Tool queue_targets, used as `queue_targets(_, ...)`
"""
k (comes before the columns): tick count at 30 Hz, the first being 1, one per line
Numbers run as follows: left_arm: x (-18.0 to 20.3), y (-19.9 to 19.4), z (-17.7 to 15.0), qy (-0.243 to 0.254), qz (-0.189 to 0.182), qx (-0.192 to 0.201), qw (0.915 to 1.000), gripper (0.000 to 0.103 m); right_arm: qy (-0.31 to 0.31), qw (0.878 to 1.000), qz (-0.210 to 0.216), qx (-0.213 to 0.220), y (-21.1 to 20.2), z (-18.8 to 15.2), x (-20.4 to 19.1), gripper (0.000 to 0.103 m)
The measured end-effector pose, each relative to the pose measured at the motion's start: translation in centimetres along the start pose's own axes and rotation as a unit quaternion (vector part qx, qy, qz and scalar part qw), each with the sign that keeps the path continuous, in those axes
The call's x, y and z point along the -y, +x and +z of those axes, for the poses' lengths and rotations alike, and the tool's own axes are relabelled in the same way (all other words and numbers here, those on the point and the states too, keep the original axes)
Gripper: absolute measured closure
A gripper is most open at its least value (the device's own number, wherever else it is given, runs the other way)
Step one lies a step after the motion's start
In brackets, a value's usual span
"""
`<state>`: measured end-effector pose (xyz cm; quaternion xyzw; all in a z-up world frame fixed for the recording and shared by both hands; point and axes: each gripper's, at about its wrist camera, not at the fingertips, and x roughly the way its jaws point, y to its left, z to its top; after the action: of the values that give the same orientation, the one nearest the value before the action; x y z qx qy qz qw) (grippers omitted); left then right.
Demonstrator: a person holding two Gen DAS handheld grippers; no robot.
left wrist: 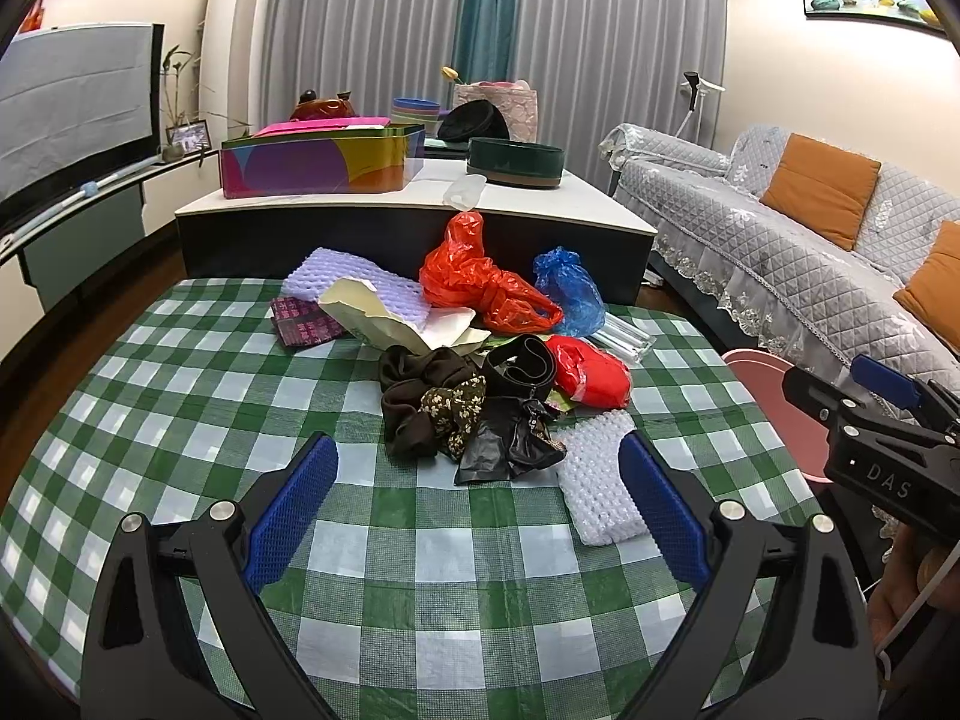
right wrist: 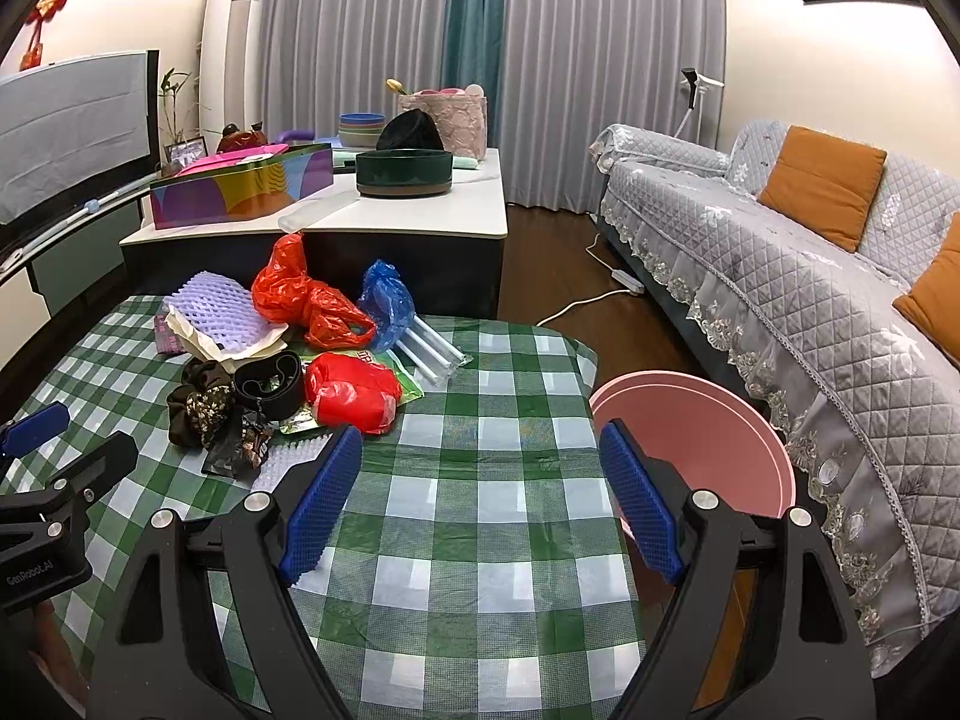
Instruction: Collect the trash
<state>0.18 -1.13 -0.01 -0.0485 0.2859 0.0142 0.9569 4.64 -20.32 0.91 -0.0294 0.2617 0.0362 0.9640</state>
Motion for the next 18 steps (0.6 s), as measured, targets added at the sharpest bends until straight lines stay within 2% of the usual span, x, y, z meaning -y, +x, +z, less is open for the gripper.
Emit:
queue_targets(4, 0.0, 0.0, 0.0, -0.001, 0.0, 0.0, 1.0, 0.012, -0.001, 1.0, 0.005, -0.001, 0.0, 0.1, -0.2, 0.026)
queue_targets(7, 0.1, 0.0, 0.0, -0.001, -0.001, -0.001, 1.0, 0.012, 0.001, 1.0, 0.012, -0.007, 0.2, 0.1, -0.4, 0.034)
queue_targets(11, 0.3, 0.0, 0.3, -0.003, -0.002, 0.002, 1.0, 0.018, 0.006, 0.999, 0.037, -0.02, 0.7, 0.0, -0.8, 0.046)
queue_targets(18, -0.8, 1.7, 0.8, -0.016, 0.004, -0.008, 0.9998, 0.035, 0.009, 0.996, 0.078, -0.04, 2.6, -0.3, -2.1, 0.05)
